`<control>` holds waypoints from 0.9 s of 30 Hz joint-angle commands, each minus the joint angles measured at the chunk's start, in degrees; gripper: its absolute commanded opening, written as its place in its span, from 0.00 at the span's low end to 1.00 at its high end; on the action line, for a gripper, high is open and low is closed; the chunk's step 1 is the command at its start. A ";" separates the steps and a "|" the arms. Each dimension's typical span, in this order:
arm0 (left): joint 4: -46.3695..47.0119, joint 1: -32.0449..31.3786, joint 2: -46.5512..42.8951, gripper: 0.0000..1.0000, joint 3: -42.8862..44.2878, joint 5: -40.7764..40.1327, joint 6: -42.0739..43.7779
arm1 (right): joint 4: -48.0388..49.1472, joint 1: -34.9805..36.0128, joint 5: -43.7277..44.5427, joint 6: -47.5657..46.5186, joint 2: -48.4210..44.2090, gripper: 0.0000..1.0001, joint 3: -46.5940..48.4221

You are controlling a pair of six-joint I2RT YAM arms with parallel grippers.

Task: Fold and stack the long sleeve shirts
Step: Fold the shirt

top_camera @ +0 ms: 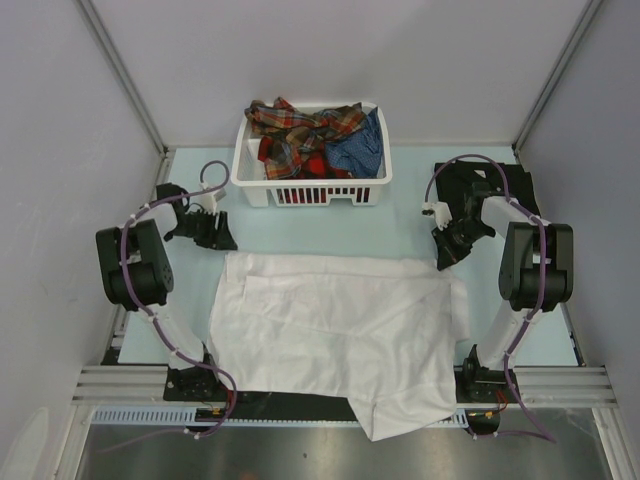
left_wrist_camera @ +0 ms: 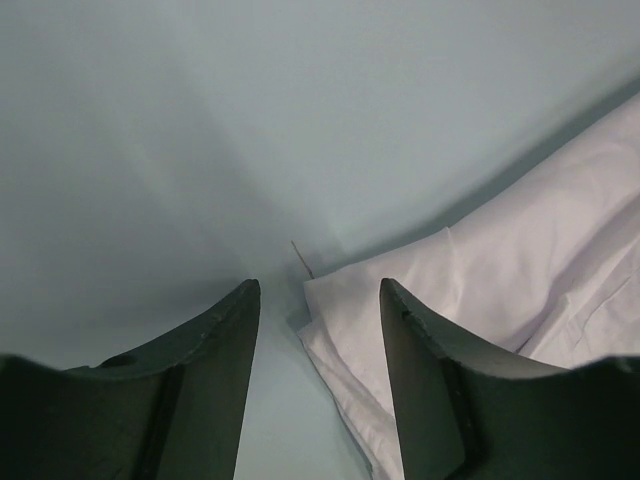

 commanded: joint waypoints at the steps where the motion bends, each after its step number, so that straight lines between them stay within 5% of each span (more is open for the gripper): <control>1: 1.88 -0.18 2.03 0.56 1.73 -1.90 -3.94 | 1.17 -0.23 -0.80 -0.54 -2.20 0.00 0.45; 9: -0.49 -0.27 3.78 0.32 1.73 0.91 -5.26 | 2.49 -0.40 0.17 -0.37 -2.46 0.00 -0.70; 17: -2.17 -0.18 3.88 0.24 2.26 2.23 -7.54 | 2.75 -0.58 0.17 -0.37 -2.72 0.00 -0.79; 21: -0.50 0.52 2.04 0.00 2.52 1.09 -9.04 | 3.46 -0.84 0.52 -0.28 -3.25 0.00 -1.14; 27: 3.54 4.39 -4.03 0.00 0.33 -3.91 -11.68 | 5.39 -1.11 0.88 -0.01 -4.31 0.00 -2.10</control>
